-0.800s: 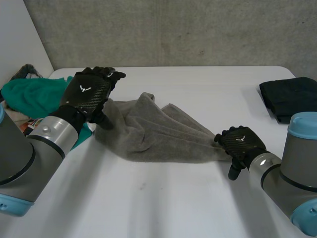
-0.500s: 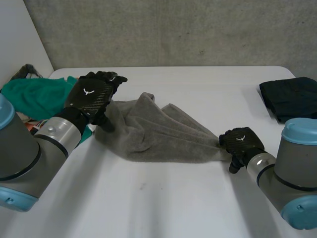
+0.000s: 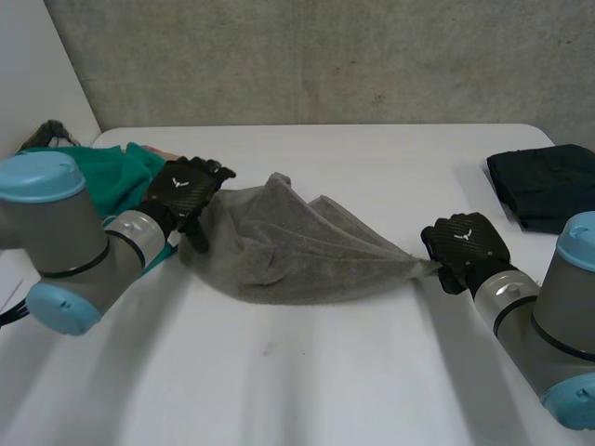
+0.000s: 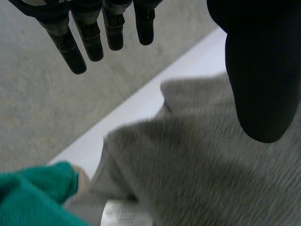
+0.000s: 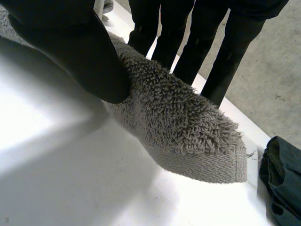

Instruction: Fold the laundry.

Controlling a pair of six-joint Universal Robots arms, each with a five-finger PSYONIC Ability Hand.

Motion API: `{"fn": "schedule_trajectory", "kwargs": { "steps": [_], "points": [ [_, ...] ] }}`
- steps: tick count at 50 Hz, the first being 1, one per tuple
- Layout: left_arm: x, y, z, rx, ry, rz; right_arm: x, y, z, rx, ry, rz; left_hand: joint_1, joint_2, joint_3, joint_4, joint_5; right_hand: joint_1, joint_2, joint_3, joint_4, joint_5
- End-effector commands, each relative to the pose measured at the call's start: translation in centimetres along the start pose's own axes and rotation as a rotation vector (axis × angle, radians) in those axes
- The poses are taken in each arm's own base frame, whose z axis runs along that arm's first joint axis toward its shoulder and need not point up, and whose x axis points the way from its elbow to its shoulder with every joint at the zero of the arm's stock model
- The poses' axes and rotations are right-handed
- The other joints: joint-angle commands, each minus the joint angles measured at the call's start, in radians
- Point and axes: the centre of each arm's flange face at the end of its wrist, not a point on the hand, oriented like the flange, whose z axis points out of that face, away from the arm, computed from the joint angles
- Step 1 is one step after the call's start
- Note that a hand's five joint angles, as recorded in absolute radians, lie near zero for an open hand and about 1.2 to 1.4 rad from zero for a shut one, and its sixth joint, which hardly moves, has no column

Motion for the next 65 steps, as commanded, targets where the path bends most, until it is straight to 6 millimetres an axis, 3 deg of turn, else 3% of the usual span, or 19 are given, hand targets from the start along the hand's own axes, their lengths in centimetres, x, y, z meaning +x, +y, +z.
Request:
{"fn": "schedule_trajectory", "kwargs": {
  "steps": [1,9,13,16,17,20,21,25,31,34,35,38,43,46,50,54,61,65],
  "points": [
    [-0.9,2.9,2.8,-0.092,0.009,0.042,-0.2,0.4,0.2,-0.017,-0.01,-0.001,0.257,0.245,0.24,0.249,0.226,0.279,0.214,0.209,0.2,0.226],
    [-0.2,3.3,2.6,-0.133,0.035,0.034,0.4,0.4,0.3,-0.039,-0.005,-0.006,1.199,1.187,1.182,1.191,1.168,0.279,0.214,0.209,0.2,0.226],
    [-0.5,1.7,0.3,-0.156,-0.008,0.037,1.2,0.0,0.1,-0.064,-0.018,-0.015,1.2,1.188,1.182,1.192,1.168,0.279,0.214,0.209,0.2,0.226],
    [-0.2,0.0,-3.0,-0.18,-0.046,0.048,1.6,-0.3,-0.1,-0.083,-0.041,-0.03,1.2,1.188,1.182,1.192,1.168,0.279,0.214,0.209,0.2,0.226],
    [0.5,-0.6,-4.9,-0.204,-0.045,0.055,1.8,-0.4,-0.3,-0.101,-0.063,-0.047,1.2,1.188,1.182,1.192,1.168,0.279,0.214,0.209,0.2,0.226],
    [1.8,-0.9,-8.1,-0.265,-0.022,0.078,2.2,-0.7,-0.6,-0.124,-0.095,-0.066,1.2,1.188,1.182,1.192,1.168,0.279,0.214,0.209,0.2,0.226],
    [2.8,-0.8,-10.2,-0.316,0.013,0.108,2.5,-0.7,-0.8,-0.141,-0.112,-0.076,1.2,1.188,1.182,1.192,1.168,0.279,0.214,0.209,0.2,0.226],
    [5.3,0.0,-14.2,-0.434,0.125,0.206,2.5,-0.7,-1.2,-0.159,-0.15,-0.086,1.2,1.188,1.182,1.192,1.168,0.279,0.214,0.209,0.2,0.226],
    [6.8,-1.1,-15.4,-0.451,0.192,0.309,2.4,-0.3,-1.0,-0.16,-0.159,-0.087,1.2,1.188,1.182,1.192,1.168,0.279,0.214,0.209,0.2,0.226],
    [6.5,-2.8,-14.3,-0.397,0.143,0.324,2.7,-0.3,-0.8,-0.156,-0.148,-0.082,1.2,1.188,1.182,1.192,1.168,0.279,0.214,0.209,0.2,0.226],
    [6.1,-3.8,-13.4,-0.359,0.11,0.323,2.7,-0.3,-0.8,-0.152,-0.145,-0.082,0.738,0.726,0.721,0.73,0.707,0.279,0.214,0.209,0.2,0.226],
    [5.4,-5.6,-10.7,-0.252,0.04,0.305,2.9,-0.4,-0.7,-0.141,-0.134,-0.085,-0.022,-0.034,-0.039,-0.03,-0.053,0.279,0.214,0.209,0.2,0.226],
    [4.5,-7.7,-5.2,-0.052,-0.027,0.244,2.9,-0.6,-0.9,-0.124,-0.126,-0.085,-0.022,-0.034,-0.039,-0.03,-0.053,0.279,0.214,0.209,0.2,0.226],
    [4.6,-7.8,-1.6,0.037,0.003,0.222,2.8,-0.8,-1.0,-0.109,-0.123,-0.078,-0.022,-0.034,-0.039,-0.03,-0.053,0.279,0.214,0.209,0.2,0.226],
    [4.9,-6.9,2.2,0.088,0.104,0.209,2.4,-0.7,-0.9,-0.097,-0.122,-0.07,-0.022,-0.034,-0.039,-0.03,-0.053,0.279,0.214,0.209,0.2,0.226],
    [5.5,-4.7,5.6,0.077,0.223,0.193,2.1,-0.5,-0.7,-0.097,-0.128,-0.065,0.02,0.007,0.002,0.011,-0.012,0.279,0.214,0.209,0.2,0.226],
    [5.0,-1.2,9.5,0.09,0.254,0.188,1.9,0.1,-0.6,-0.115,-0.136,-0.05,0.12,0.107,0.102,0.111,0.088,0.279,0.214,0.209,0.2,0.226],
    [5.2,0.0,10.8,0.126,0.266,0.206,1.9,0.3,-0.6,-0.121,-0.136,-0.047,0.196,0.184,0.179,0.188,0.164,0.279,0.214,0.209,0.2,0.226]
  ]
}}
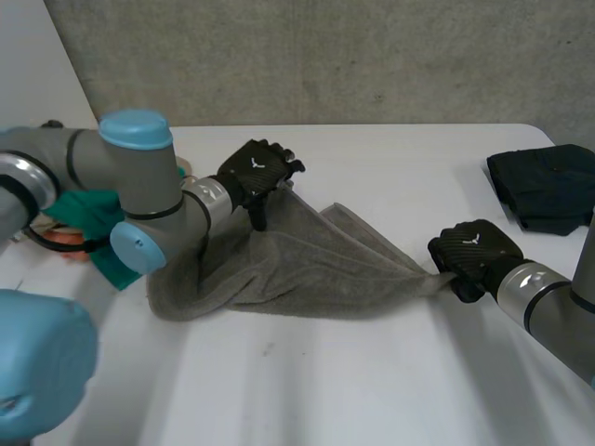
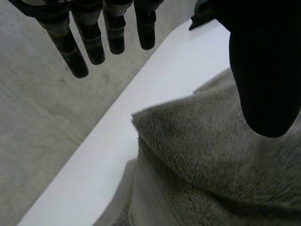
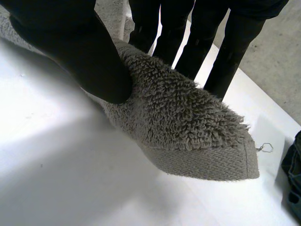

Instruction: Fold the laundry.

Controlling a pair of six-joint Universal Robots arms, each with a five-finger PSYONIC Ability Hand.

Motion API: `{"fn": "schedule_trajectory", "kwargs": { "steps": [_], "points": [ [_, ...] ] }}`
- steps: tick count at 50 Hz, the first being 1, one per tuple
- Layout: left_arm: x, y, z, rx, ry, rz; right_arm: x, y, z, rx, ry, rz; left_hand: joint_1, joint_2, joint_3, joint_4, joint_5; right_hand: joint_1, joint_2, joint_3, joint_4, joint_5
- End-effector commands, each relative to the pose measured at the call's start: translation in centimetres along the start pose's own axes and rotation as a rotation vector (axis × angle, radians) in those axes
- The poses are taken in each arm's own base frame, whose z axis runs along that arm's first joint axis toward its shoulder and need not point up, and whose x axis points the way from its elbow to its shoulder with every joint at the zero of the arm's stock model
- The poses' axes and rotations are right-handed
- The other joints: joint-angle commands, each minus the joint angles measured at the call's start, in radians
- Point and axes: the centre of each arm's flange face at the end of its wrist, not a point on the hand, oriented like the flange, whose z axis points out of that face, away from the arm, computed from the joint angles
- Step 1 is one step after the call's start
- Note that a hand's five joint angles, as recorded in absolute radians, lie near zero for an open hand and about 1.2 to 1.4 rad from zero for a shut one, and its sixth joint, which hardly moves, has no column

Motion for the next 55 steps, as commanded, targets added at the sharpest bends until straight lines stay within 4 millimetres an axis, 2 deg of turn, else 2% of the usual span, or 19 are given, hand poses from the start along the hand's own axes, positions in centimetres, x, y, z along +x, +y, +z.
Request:
{"fn": "schedule_trajectory", "kwargs": {
  "steps": [1,10,12,15,17,19,23,27,28,31,32,35,36,39,40,45,49,52,55],
  "points": [
    [-0.2,2.9,2.4,0.042,0.006,0.029,0.0,0.5,0.1,-0.014,-0.003,0.009,0.133,0.137,0.139,0.136,0.159,0.279,0.212,0.204,0.199,0.219],
    [0.4,5.7,3.4,0.046,0.02,0.061,0.5,0.7,0.2,-0.017,0.008,0.018,0.303,0.307,0.309,0.306,0.328,0.279,0.212,0.204,0.199,0.219],
    [0.5,6.0,3.5,0.045,0.017,0.068,0.6,0.7,0.2,-0.015,0.007,0.019,0.426,0.43,0.432,0.429,0.452,0.279,0.212,0.204,0.199,0.219],
    [0.1,6.5,3.8,0.035,-0.036,0.098,0.6,0.7,0.3,-0.011,0.006,0.025,0.77,0.774,0.775,0.772,0.795,0.279,0.212,0.204,0.199,0.219],
    [-0.7,6.7,4.2,0.027,-0.119,0.15,0.6,0.7,0.3,-0.013,0.003,0.027,1.129,1.133,1.134,1.132,1.154,0.279,0.212,0.204,0.199,0.219],
    [-1.3,6.6,4.4,0.039,-0.176,0.191,0.5,0.8,0.4,-0.013,0.001,0.027,1.131,1.135,1.137,1.134,1.157,0.279,0.212,0.204,0.199,0.219],
    [-3.0,4.7,4.2,0.079,-0.267,0.252,0.6,0.8,0.3,-0.013,0.004,0.027,1.131,1.135,1.137,1.134,1.157,0.279,0.212,0.204,0.199,0.219],
    [-4.4,1.0,2.6,0.102,-0.284,0.23,1.4,-0.1,0.2,0.01,0.028,0.02,1.131,1.135,1.137,1.134,1.157,0.279,0.212,0.204,0.199,0.219],
    [-4.9,-0.8,1.5,0.11,-0.293,0.212,1.9,-0.7,0.1,0.028,0.044,0.02,1.131,1.135,1.137,1.134,1.157,0.279,0.212,0.204,0.199,0.219],
    [-5.4,-3.6,-0.3,0.127,-0.315,0.192,3.0,-1.9,-0.3,0.064,0.079,0.014,1.131,1.135,1.137,1.134,1.157,0.279,0.212,0.204,0.199,0.219],
    [-5.8,-5.6,-1.8,0.143,-0.337,0.183,3.9,-3.0,-0.7,0.09,0.107,0.008,1.131,1.135,1.137,1.134,1.157,0.279,0.212,0.204,0.199,0.219],
    [-6.4,-8.6,-4.5,0.169,-0.373,0.179,5.4,-4.7,-1.5,0.131,0.146,0.003,1.131,1.135,1.137,1.134,1.157,0.279,0.212,0.204,0.199,0.219],
    [-6.7,-10.4,-6.5,0.188,-0.395,0.18,6.7,-6.1,-2.1,0.162,0.181,-0.002,1.131,1.135,1.137,1.134,1.157,0.279,0.212,0.204,0.199,0.219],
    [-7.1,-13.1,-9.7,0.221,-0.434,0.188,8.7,-8.4,-3.4,0.218,0.241,-0.017,1.131,1.135,1.137,1.134,1.157,0.279,0.212,0.204,0.199,0.219],
    [-7.2,-14.9,-11.9,0.252,-0.455,0.194,9.9,-10.0,-4.3,0.255,0.274,-0.028,1.131,1.135,1.137,1.134,1.157,0.279,0.212,0.204,0.199,0.219],
    [-7.3,-20.0,-18.5,0.348,-0.529,0.216,12.4,-14.5,-7.4,0.365,0.336,-0.074,1.131,1.135,1.137,1.134,1.157,0.279,0.212,0.204,0.199,0.219],
    [-7.2,-22.3,-22.7,0.378,-0.575,0.199,13.7,-17.4,-9.5,0.415,0.357,-0.104,1.131,1.135,1.137,1.134,1.157,0.279,0.212,0.204,0.199,0.219],
    [-6.8,-21.9,-24.0,0.322,-0.561,0.152,14.5,-18.1,-9.8,0.406,0.358,-0.111,1.131,1.135,1.137,1.134,1.157,0.279,0.212,0.204,0.199,0.219],
    [-6.3,-20.4,-23.8,0.24,-0.521,0.106,14.6,-17.6,-9.0,0.366,0.332,-0.109,1.131,1.135,1.137,1.134,1.157,0.279,0.212,0.204,0.199,0.219]
  ]
}}
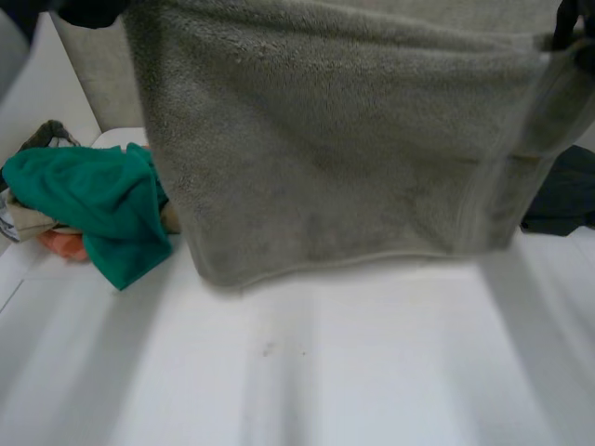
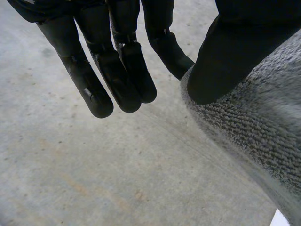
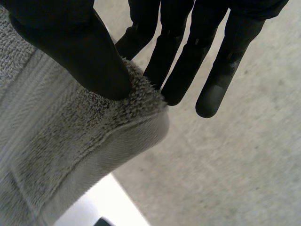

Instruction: Fold the laundry.

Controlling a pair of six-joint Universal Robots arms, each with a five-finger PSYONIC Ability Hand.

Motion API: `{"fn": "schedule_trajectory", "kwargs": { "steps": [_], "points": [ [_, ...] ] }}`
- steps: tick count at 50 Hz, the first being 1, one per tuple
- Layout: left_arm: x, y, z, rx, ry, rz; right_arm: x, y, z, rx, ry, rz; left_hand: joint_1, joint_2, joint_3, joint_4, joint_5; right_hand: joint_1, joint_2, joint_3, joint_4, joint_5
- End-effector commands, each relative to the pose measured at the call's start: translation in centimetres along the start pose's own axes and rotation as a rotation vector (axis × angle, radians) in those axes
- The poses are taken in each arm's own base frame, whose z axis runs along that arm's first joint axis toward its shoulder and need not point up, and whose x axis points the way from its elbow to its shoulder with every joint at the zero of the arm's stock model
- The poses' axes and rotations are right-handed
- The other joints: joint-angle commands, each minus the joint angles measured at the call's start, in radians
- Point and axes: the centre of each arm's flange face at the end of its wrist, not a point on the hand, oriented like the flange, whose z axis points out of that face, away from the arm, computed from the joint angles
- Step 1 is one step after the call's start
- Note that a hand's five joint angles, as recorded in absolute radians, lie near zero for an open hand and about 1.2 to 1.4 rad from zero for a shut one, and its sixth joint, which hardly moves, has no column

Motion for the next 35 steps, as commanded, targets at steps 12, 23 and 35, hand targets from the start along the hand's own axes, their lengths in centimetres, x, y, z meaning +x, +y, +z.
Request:
{"fn": "schedule_trajectory", "kwargs": {
  "steps": [12,23,35],
  "points": [
    [7.2,13.8,1.0,-0.374,0.175,-0.123,-5.7,5.7,5.7,-0.15,-0.096,-0.027,0.226,0.198,0.206,0.194,0.239,0.279,0.212,0.204,0.195,0.206],
    [1.9,8.8,10.9,0.186,-0.196,-0.163,-2.0,1.6,11.2,0.361,0.363,0.094,0.226,0.198,0.206,0.194,0.239,0.279,0.212,0.204,0.195,0.206],
    [3.0,6.4,8.3,0.086,-0.14,-0.198,-2.4,2.6,12.5,0.496,0.246,0.071,0.226,0.198,0.206,0.194,0.239,0.279,0.212,0.204,0.195,0.206]
  ]
}}
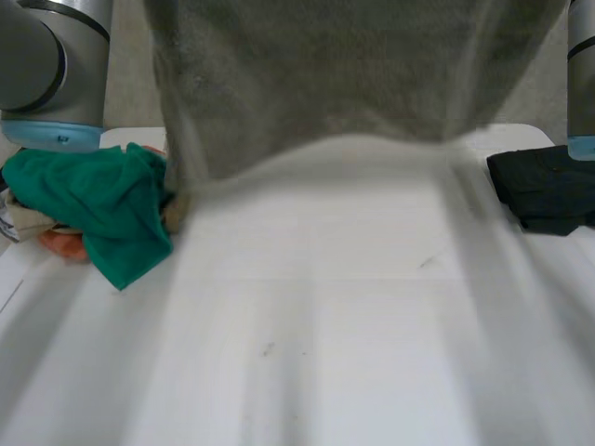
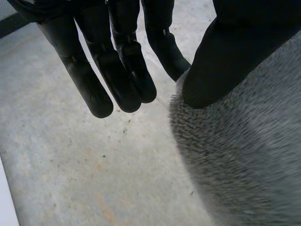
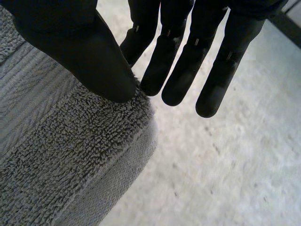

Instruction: Fold the laundry.

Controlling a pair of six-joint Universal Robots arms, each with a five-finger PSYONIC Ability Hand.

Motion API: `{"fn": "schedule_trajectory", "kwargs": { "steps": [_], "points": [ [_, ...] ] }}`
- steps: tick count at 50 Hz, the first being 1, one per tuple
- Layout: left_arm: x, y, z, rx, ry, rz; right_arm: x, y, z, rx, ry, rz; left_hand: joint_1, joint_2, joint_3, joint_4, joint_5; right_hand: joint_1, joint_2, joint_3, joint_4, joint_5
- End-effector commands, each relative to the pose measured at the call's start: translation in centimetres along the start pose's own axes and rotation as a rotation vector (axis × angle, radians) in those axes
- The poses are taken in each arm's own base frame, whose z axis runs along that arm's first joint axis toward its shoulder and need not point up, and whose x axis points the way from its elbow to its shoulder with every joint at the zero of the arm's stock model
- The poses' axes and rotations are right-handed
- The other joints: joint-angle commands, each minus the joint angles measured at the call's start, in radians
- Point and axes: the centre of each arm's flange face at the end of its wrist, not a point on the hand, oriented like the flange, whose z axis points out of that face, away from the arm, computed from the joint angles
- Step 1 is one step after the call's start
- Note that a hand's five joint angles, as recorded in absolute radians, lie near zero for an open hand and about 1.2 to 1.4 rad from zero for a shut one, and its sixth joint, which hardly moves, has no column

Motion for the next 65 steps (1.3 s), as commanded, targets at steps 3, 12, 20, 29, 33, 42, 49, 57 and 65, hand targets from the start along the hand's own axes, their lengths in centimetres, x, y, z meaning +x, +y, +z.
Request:
{"fn": "schedule_trajectory", "kwargs": {
  "steps": [3,12,20,29,33,42,49,57,65],
  "points": [
    [3.0,1.5,-7.0,-0.278,0.166,0.074,-1.3,4.6,-3.5,-0.169,-0.213,0.005,0.226,0.196,0.202,0.194,0.239,0.26,0.211,0.2,0.194,0.202],
    [7.3,5.4,-20.3,-0.616,0.394,0.159,-2.8,11.2,-13.5,-0.54,-0.484,0.017,0.226,0.196,0.202,0.194,0.239,0.26,0.211,0.2,0.194,0.202],
    [9.5,7.2,-27.5,-0.83,0.504,0.178,-3.8,13.6,-20.7,-0.778,-0.668,-0.055,0.226,0.196,0.202,0.194,0.239,0.26,0.211,0.2,0.194,0.202],
    [9.1,6.3,-28.4,-0.928,0.576,0.166,-2.7,13.5,-21.2,-0.835,-0.618,-0.028,-0.322,-0.351,-0.346,-0.354,-0.309,0.26,0.211,0.2,0.194,0.202],
    [7.5,6.4,-26.5,-0.909,0.539,0.129,-2.4,13.2,-21.5,-0.845,-0.604,-0.003,-0.713,-0.742,-0.737,-0.745,-0.7,0.26,0.211,0.2,0.194,0.202],
    [3.7,7.5,-21.1,-0.792,0.489,-0.009,-2.9,12.6,-22.3,-0.839,-0.611,-0.001,-0.787,-0.816,-0.81,-0.819,-0.773,0.26,0.211,0.2,0.194,0.202],
    [4.8,9.9,-20.3,-0.783,0.694,-0.1,-3.6,12.5,-22.9,-0.845,-0.63,0.004,-0.634,-0.664,-0.658,-0.666,-0.621,0.26,0.211,0.2,0.194,0.202],
    [7.3,12.6,-19.6,-0.829,0.898,-0.041,-3.9,12.5,-23.5,-0.861,-0.637,0.01,-0.605,-0.634,-0.628,-0.637,-0.591,0.26,0.211,0.2,0.194,0.202],
    [9.4,14.6,-20.0,-0.918,1.03,0.009,-3.9,12.7,-23.8,-0.866,-0.639,0.006,-0.561,-0.59,-0.584,-0.593,-0.547,0.26,0.211,0.2,0.194,0.202]
  ]
}}
